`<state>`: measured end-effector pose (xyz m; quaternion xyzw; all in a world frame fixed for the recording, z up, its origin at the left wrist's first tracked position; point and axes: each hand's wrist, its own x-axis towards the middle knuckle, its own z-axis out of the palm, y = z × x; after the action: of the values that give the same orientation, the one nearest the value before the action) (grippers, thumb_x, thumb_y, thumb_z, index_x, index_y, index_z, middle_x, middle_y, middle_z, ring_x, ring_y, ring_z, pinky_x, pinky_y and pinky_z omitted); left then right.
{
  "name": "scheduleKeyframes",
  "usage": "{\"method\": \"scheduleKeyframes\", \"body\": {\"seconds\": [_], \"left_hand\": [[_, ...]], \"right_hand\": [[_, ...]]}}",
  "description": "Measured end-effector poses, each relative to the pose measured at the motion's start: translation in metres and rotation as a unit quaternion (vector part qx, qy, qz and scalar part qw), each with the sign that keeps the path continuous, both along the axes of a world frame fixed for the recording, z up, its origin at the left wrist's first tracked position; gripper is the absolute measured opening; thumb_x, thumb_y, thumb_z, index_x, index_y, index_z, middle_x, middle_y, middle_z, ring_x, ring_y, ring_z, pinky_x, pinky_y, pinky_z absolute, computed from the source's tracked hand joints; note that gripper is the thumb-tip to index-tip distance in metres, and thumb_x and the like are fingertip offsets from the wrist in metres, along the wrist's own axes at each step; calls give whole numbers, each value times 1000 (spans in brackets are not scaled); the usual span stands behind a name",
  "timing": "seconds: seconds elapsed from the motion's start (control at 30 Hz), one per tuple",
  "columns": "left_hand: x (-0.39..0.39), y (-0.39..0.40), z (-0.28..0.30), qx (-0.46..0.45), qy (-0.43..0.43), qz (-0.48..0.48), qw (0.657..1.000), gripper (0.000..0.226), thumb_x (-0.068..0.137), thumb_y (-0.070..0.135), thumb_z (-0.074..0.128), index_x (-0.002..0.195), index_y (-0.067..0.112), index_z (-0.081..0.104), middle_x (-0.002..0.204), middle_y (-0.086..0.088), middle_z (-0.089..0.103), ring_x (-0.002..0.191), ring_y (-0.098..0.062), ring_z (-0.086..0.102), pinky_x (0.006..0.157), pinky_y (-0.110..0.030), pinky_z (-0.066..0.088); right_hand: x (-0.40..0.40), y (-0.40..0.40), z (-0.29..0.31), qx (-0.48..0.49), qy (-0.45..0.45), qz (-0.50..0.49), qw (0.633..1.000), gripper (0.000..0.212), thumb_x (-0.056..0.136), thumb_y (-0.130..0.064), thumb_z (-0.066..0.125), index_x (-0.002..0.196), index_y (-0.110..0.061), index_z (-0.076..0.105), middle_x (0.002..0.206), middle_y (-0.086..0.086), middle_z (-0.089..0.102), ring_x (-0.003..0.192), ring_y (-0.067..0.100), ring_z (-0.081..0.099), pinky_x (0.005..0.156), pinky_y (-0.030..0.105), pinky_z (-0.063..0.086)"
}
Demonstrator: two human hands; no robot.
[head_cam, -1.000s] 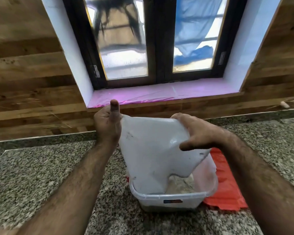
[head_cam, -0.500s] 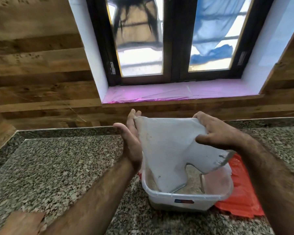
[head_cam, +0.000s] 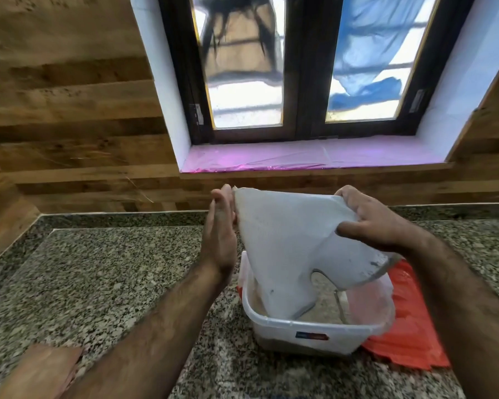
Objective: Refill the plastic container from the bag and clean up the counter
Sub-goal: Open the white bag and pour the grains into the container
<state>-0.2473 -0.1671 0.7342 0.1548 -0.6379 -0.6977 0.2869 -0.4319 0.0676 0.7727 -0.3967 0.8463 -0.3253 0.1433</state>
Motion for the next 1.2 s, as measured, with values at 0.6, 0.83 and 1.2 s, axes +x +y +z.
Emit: {"method": "scheduleKeyframes", "body": {"seconds": [0.6,0.83,1.2], "left_hand": [[-49,-39,-10,-374,91,299,873,77,103,75,31,86,4,56,71,-1,49,62,-19,46,54,-31,32],[-47,-41,-7,-321,91,261,906,80,98,83,34,94,6,56,76,-5,52,67,-6,43,58,-30,34],[-50,10,24,-773,-70,71,627,82,91,92,35,91,14,63,77,-5,73,65,-30,70,68,-40,49]], "right_hand": [[11,-3,49,192,68,47,978,53,82,-10,77,125,-33,56,110,-12,63,100,10,64,81,28,58],[11,2,48,217,66,21,974,56,87,-1,75,130,-31,54,110,-9,64,98,10,63,75,25,56],[13,-9,47,161,4,72,984,48,84,-3,62,122,-32,57,113,-1,68,105,20,69,87,47,64]]}}
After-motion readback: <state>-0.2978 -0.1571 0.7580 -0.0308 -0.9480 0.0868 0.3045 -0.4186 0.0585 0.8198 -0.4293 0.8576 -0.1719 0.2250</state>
